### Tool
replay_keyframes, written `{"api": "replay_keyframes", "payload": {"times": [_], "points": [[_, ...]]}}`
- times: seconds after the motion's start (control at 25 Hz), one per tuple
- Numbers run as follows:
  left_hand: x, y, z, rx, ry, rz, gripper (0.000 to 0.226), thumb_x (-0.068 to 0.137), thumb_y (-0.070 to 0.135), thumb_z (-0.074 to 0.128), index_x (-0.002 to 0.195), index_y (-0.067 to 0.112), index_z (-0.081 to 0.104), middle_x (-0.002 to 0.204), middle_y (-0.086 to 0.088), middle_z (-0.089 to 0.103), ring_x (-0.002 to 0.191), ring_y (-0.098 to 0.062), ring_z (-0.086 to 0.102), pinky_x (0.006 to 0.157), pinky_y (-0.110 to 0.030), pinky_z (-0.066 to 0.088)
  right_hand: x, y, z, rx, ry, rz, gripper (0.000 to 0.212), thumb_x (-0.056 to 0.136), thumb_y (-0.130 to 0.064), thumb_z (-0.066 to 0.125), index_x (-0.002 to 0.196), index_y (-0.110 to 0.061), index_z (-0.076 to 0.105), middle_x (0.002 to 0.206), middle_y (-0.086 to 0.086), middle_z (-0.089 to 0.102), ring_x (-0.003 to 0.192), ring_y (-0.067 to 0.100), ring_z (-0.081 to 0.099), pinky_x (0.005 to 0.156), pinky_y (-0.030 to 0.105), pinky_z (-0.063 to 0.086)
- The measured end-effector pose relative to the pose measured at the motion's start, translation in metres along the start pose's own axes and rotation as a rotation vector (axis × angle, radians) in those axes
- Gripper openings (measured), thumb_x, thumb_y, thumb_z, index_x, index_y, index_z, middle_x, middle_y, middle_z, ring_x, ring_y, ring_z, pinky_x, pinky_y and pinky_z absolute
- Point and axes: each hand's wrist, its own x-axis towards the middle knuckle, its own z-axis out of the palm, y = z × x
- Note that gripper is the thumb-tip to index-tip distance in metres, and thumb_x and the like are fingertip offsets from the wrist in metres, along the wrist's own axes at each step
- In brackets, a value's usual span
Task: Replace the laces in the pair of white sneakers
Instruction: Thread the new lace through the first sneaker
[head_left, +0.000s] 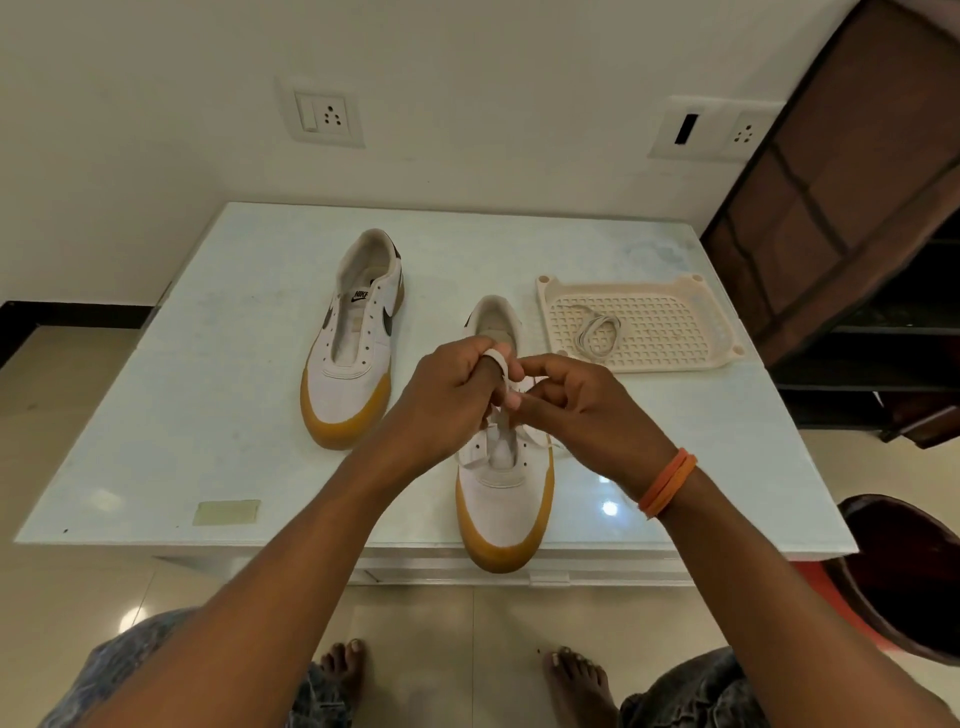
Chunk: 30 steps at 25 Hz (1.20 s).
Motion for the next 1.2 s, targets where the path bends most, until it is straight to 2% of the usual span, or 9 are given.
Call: {"api": "replay_keyframes", "payload": {"times": [0.2,0.32,0.44,0.56,0.68,0.76,0.88,1.04,1.2], "points": [[0.002,-0.006,0.000,0.237,0.068,0.067,0.022,0.100,0.027,0.049,0.086,0.016,0.063,0.066,0.009,0.059,0.059,-0.009,0.056,0.059,-0.029,0.052,0.000,0.001,-0.023,-0.167,-0.024,0.074,0.014,0.095,-0.016,0.058,0.091,-0.011,0.070,0.073,0.002,0.067,0.064,0.013,0.063,0.069,0.037,0.059],[0.005,-0.015,-0.004,0.426,0.129,0.098,0.015,0.096,0.026,0.057,0.083,0.019,0.061,0.067,0.011,0.054,0.059,-0.004,0.052,0.059,-0.017,0.037,0.000,0.016,-0.052,-0.488,0.291,0.136,0.018,0.097,-0.015,0.049,0.089,-0.006,0.063,0.070,-0.001,0.058,0.063,0.017,0.056,0.061,0.033,0.049],[0.008,-0.024,0.003,0.526,0.086,0.066,0.014,0.096,0.027,0.058,0.091,0.016,0.064,0.084,0.004,0.052,0.070,-0.008,0.050,0.059,-0.011,0.031,0.000,0.024,-0.081,-0.121,0.708,0.333,0.019,0.097,-0.013,0.042,0.102,-0.007,0.060,0.069,0.007,0.060,0.051,0.020,0.052,0.050,0.029,0.050],[0.003,-0.026,0.027,0.487,0.023,0.048,0.014,0.096,0.027,0.058,0.100,0.015,0.065,0.096,0.004,0.052,0.080,-0.007,0.053,0.060,-0.007,0.032,-0.001,0.025,-0.093,0.152,0.810,0.317,0.018,0.098,-0.016,0.043,0.106,-0.009,0.058,0.081,0.010,0.071,0.056,0.022,0.064,0.053,0.033,0.055],[-0.005,-0.031,0.059,0.243,-0.237,0.087,0.020,0.098,0.021,0.054,0.117,0.023,0.059,0.123,0.004,0.058,0.107,-0.004,0.054,0.089,-0.015,0.041,0.004,0.023,-0.086,0.302,0.836,0.255,0.016,0.093,-0.013,0.051,0.089,-0.011,0.066,0.093,0.013,0.073,0.076,0.026,0.072,0.070,0.036,0.060],[-0.015,-0.032,0.078,0.131,-0.508,0.096,0.041,0.099,0.011,0.049,0.136,0.029,0.049,0.152,0.005,0.040,0.137,-0.009,0.038,0.112,-0.030,0.032,0.006,0.021,-0.077,0.337,0.786,0.213,0.018,0.093,-0.013,0.055,0.083,-0.008,0.070,0.089,0.013,0.074,0.080,0.025,0.073,0.074,0.035,0.060],[-0.021,-0.032,0.092,0.162,-0.658,0.124,0.054,0.101,0.007,0.045,0.146,0.036,0.037,0.162,0.010,0.008,0.142,-0.009,0.026,0.114,-0.026,0.029,0.003,0.020,-0.069,0.265,0.683,0.152,0.013,0.092,-0.012,0.062,0.090,-0.004,0.071,0.086,0.013,0.073,0.075,0.021,0.073,0.072,0.031,0.060],[-0.006,-0.022,0.072,-0.044,-0.274,-0.008,0.028,0.098,0.012,0.053,0.120,0.024,0.064,0.135,0.000,0.056,0.102,-0.012,0.067,0.091,-0.038,0.056,0.001,0.019,-0.072,0.253,0.663,0.135,0.015,0.090,0.001,0.058,0.091,-0.006,0.070,0.091,0.015,0.072,0.059,0.015,0.066,0.064,0.027,0.058],[0.010,-0.013,0.035,-0.110,0.159,-0.113,0.017,0.098,0.018,0.053,0.105,0.025,0.066,0.108,0.002,0.069,0.079,-0.009,0.070,0.073,-0.026,0.059,-0.001,0.011,-0.072,0.221,0.525,0.088,0.033,0.090,0.006,0.044,0.108,-0.009,0.068,0.097,0.010,0.074,0.045,0.006,0.043,0.047,0.025,0.040]]}}
